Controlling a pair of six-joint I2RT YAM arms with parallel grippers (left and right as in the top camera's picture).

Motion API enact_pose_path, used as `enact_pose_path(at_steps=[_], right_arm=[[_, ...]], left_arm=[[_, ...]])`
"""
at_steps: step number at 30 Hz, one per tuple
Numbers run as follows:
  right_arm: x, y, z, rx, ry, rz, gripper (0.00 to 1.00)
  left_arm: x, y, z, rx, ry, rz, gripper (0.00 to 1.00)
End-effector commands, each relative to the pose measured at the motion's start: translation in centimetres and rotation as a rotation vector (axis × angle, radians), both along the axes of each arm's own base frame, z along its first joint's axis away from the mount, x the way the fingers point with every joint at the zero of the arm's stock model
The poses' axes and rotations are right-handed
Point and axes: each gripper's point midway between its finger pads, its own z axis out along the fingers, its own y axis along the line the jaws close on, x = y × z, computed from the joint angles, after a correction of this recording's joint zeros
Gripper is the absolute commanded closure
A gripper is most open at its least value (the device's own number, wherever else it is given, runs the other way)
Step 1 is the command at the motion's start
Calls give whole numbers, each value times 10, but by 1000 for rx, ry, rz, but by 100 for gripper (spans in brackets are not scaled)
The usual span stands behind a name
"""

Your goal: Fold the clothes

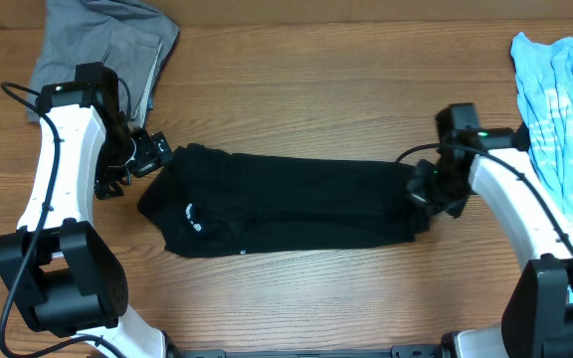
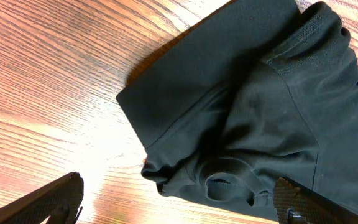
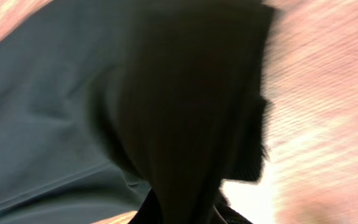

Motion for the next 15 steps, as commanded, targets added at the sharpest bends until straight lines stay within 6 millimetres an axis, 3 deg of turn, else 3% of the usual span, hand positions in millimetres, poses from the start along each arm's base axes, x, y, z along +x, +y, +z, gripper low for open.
enact_pose_path(at_steps=[1, 9, 15], right_arm=[[13, 26, 11, 15, -71, 19, 96], [20, 115, 22, 166, -183, 198, 96], [14, 154, 25, 199, -230, 293, 96]], left_arm=[[-1, -3, -4, -5, 9, -29, 0], [3, -2, -4, -3, -5, -28, 0], [3, -2, -4, -3, -5, -28, 0]])
